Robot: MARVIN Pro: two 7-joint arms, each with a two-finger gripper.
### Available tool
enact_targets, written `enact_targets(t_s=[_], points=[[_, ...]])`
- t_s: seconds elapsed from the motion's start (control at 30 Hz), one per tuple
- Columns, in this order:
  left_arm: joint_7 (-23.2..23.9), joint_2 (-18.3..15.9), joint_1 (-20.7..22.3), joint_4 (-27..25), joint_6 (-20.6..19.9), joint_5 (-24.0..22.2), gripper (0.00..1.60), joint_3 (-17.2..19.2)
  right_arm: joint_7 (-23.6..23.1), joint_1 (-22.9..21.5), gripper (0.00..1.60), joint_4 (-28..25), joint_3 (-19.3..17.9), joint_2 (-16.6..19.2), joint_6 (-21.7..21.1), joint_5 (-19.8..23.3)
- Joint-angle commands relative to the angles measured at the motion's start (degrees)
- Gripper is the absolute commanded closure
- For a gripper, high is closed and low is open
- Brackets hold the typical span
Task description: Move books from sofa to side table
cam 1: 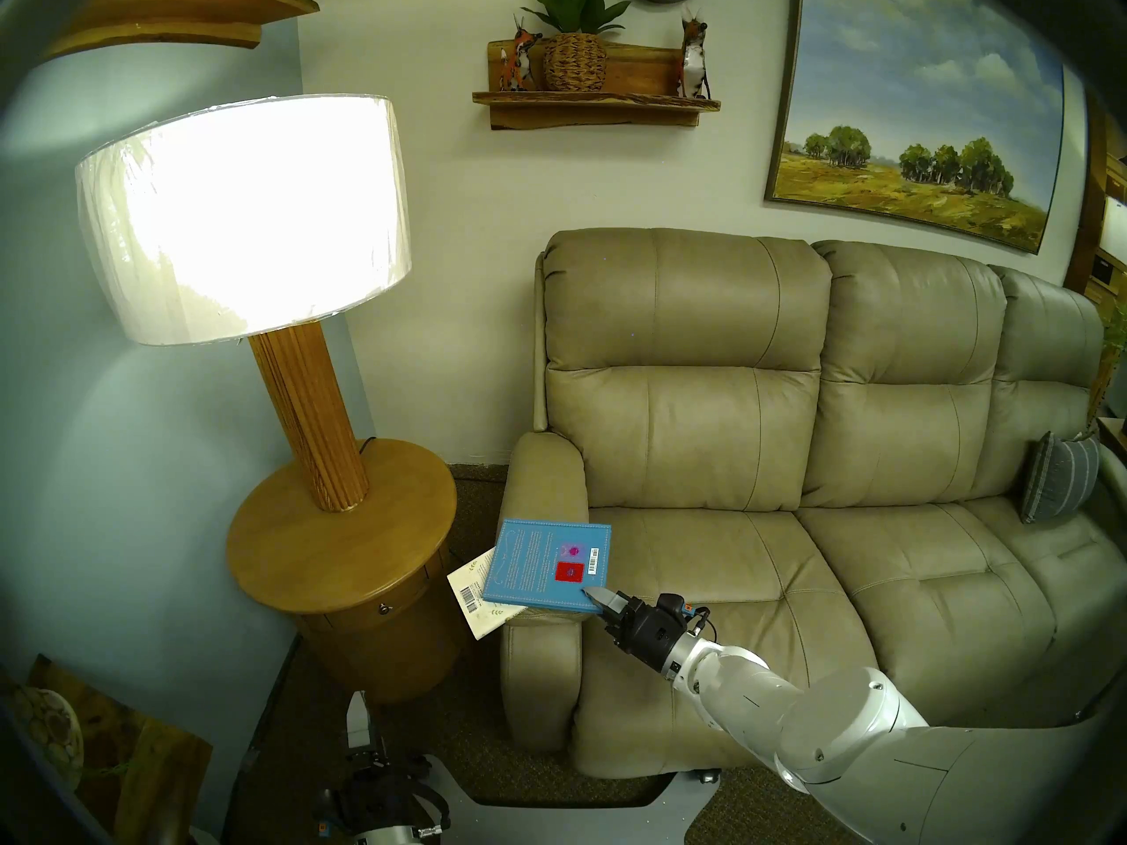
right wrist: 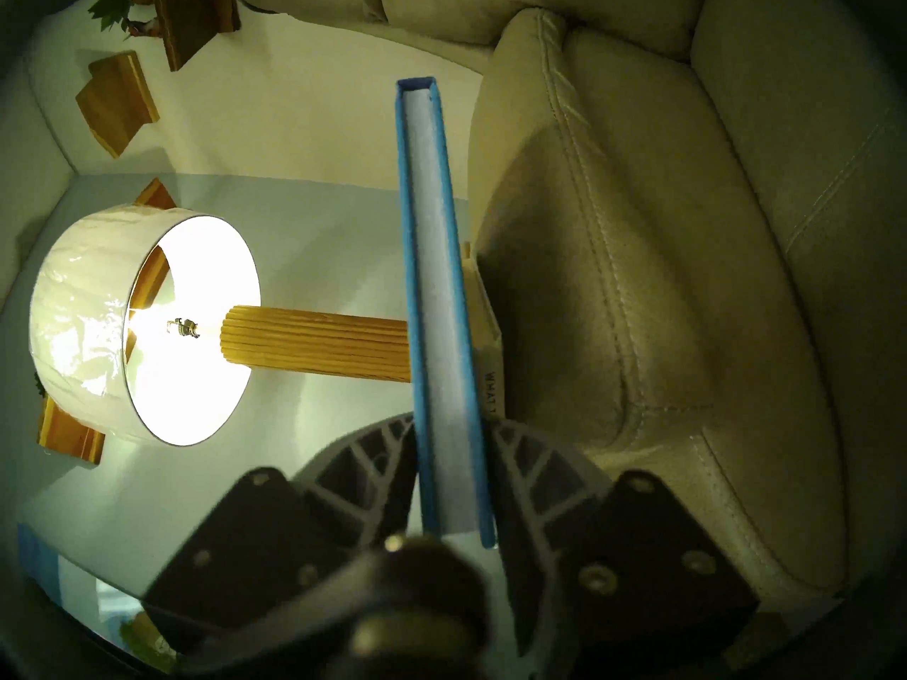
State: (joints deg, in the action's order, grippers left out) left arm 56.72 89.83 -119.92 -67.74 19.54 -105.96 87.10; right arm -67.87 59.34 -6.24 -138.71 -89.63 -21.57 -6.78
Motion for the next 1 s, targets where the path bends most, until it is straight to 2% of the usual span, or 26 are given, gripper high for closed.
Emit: enact_targets(t_s=[0.0,0.03,0.13,0.27,0.33,0.6,0.97], points=[[0.5,0.0,0.0,-0.5,0.0,-0.1,0.00,0.1,-1.5,-0.5,1.39,-1.1,-0.3,0.7,0.5,0.4],[0.5,0.0,0.0,-0.5,0.0,-0.1,0.00,0.1,-2.1,-0.3,1.59,-1.2,-0.5,0.8,0.7,0.5],[0.5,0.0,0.0,-0.5,0.0,-0.1,0.00,0.1,-4.1,0.2,1.60,-1.2,-1.0,1.2,1.2,0.8],[0.4,0.0,0.0,-0.5,0.0,0.0,0.00,0.1,-8.9,0.3,1.60,-0.1,-3.0,2.1,-1.2,2.6],[0.4,0.0,0.0,-0.5,0.0,0.0,0.00,0.1,-8.8,0.1,1.60,-0.1,-3.1,2.0,-2.0,3.0],[0.4,0.1,0.0,-0.5,0.0,0.0,0.00,0.1,-15.4,-0.3,1.60,0.4,-0.8,0.6,-4.1,0.5],[0.4,0.1,0.0,-0.5,0.0,0.0,0.00,0.1,-17.1,-0.1,1.60,0.5,4.3,-2.2,-1.6,-3.8]])
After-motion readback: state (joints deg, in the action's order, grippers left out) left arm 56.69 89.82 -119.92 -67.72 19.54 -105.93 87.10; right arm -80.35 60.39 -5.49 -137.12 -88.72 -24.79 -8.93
